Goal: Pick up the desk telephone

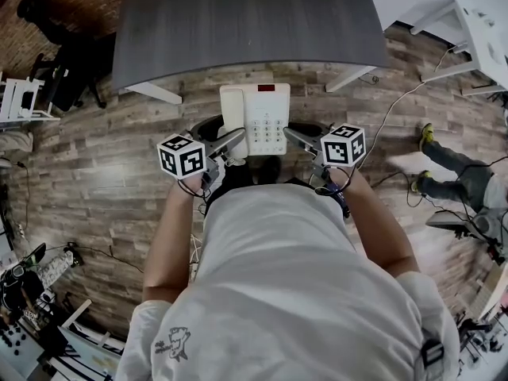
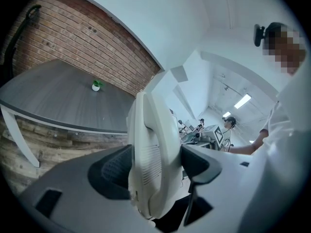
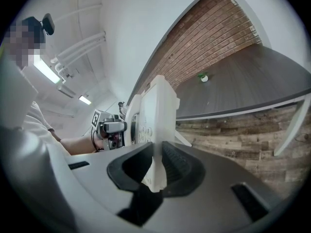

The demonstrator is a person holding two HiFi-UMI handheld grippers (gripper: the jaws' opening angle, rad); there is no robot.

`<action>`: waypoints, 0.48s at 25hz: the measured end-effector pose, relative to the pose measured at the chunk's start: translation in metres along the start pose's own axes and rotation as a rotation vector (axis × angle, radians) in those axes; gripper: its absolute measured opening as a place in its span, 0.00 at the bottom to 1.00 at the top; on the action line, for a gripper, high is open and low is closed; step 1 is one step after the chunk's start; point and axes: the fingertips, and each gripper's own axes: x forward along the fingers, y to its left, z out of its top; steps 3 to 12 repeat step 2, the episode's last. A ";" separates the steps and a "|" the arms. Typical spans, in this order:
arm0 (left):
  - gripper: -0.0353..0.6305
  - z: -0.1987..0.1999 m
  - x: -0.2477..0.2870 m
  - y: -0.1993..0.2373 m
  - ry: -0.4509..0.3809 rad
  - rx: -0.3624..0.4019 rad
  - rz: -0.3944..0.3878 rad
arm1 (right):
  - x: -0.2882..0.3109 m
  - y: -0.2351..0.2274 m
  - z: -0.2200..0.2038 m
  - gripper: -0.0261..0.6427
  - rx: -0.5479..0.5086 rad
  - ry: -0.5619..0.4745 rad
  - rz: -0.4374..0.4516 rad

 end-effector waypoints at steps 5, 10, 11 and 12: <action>0.55 0.005 0.003 0.002 0.002 -0.001 0.002 | 0.000 -0.003 0.006 0.14 0.002 0.001 0.001; 0.55 0.005 0.003 0.002 0.002 -0.001 0.002 | 0.000 -0.003 0.006 0.14 0.002 0.001 0.001; 0.55 0.005 0.003 0.002 0.002 -0.001 0.002 | 0.000 -0.003 0.006 0.14 0.002 0.001 0.001; 0.55 0.005 0.003 0.002 0.002 -0.001 0.002 | 0.000 -0.003 0.006 0.14 0.002 0.001 0.001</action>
